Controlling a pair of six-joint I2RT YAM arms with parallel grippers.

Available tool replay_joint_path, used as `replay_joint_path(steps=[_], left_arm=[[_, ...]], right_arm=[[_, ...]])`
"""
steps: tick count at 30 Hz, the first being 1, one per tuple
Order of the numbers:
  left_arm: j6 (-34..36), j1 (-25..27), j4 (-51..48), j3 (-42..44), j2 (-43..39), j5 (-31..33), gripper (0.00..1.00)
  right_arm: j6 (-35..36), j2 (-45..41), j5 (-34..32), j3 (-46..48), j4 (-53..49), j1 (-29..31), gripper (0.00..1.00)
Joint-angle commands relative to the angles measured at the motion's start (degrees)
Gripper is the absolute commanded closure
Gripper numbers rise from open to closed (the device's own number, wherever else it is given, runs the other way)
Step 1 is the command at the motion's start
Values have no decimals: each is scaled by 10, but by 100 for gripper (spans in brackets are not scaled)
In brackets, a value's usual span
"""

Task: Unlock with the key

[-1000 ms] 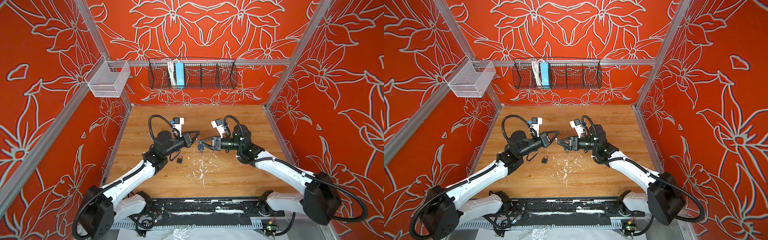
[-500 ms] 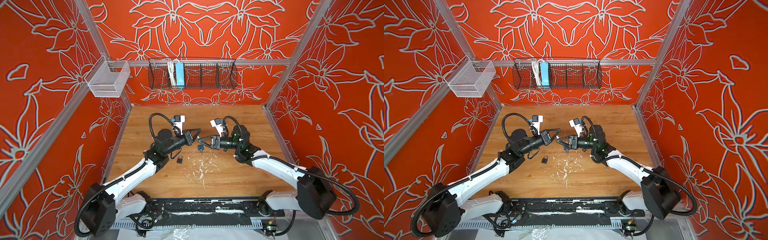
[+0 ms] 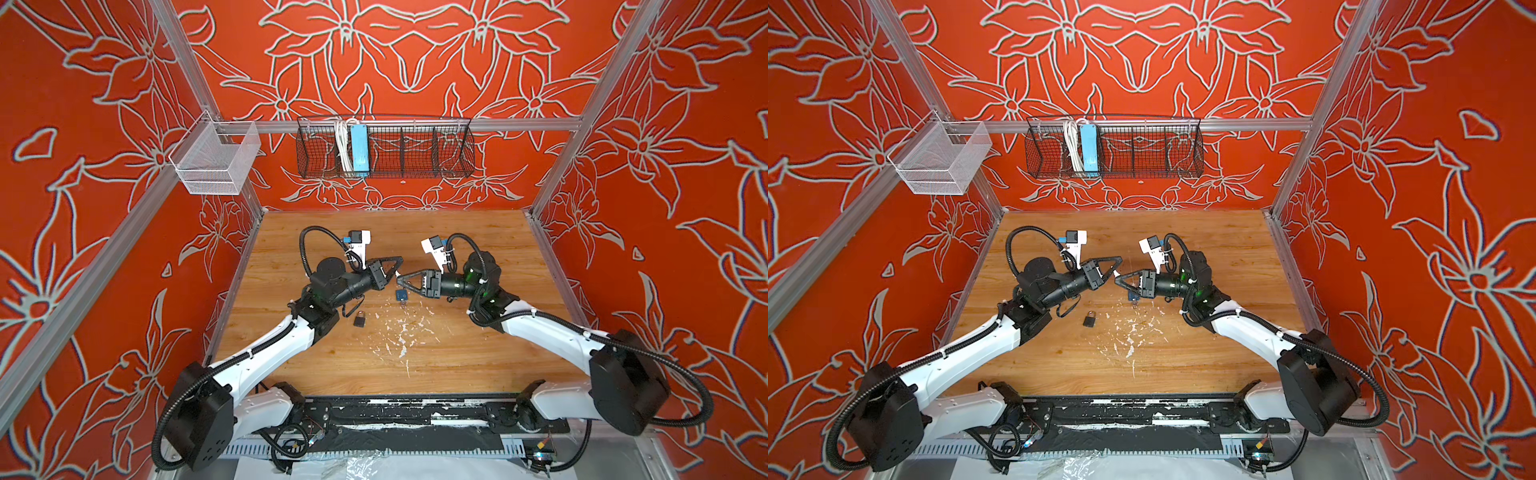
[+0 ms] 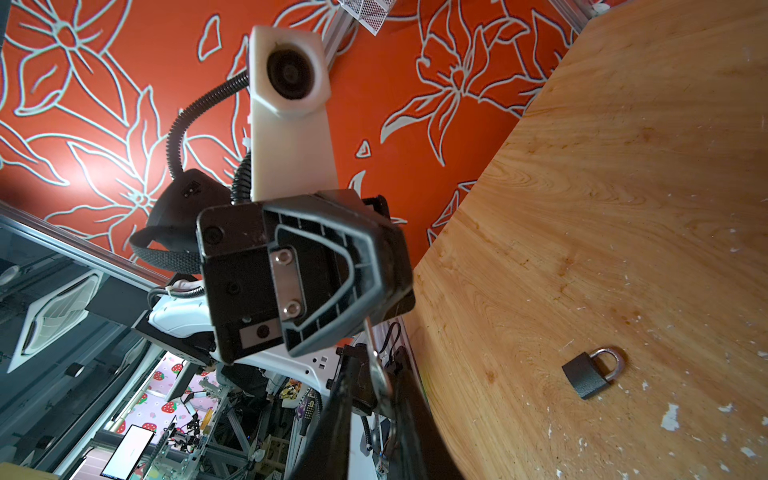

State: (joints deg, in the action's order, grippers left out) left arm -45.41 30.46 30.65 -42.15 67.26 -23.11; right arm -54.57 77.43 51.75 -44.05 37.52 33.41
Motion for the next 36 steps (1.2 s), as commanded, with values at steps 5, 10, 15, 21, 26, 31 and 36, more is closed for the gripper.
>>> replay_joint_path(steps=[5, 10, 15, 21, 26, 31, 36], left_arm=[[-8, 4, 29, -21, 5, -11, 100], [-6, 4, 27, -22, 5, -10, 100], [-3, 4, 17, -22, 1, -11, 100], [11, 4, -61, -26, -31, 24, 84], [30, 4, -142, -17, -70, 62, 53], [35, 4, -278, -14, -102, 126, 41], [6, 4, -410, -6, -131, 199, 28]], right_arm=[[-18, 8, 14, 7, 40, -6, 91], [-22, 7, 13, 11, 48, -7, 97], [-24, -1, 7, 13, 49, -10, 100], [-18, -22, 2, 27, 26, -19, 100], [6, -51, 9, 34, -38, -28, 100], [75, -99, -6, 23, -196, -35, 100], [144, -120, -26, 18, -333, -36, 100]])
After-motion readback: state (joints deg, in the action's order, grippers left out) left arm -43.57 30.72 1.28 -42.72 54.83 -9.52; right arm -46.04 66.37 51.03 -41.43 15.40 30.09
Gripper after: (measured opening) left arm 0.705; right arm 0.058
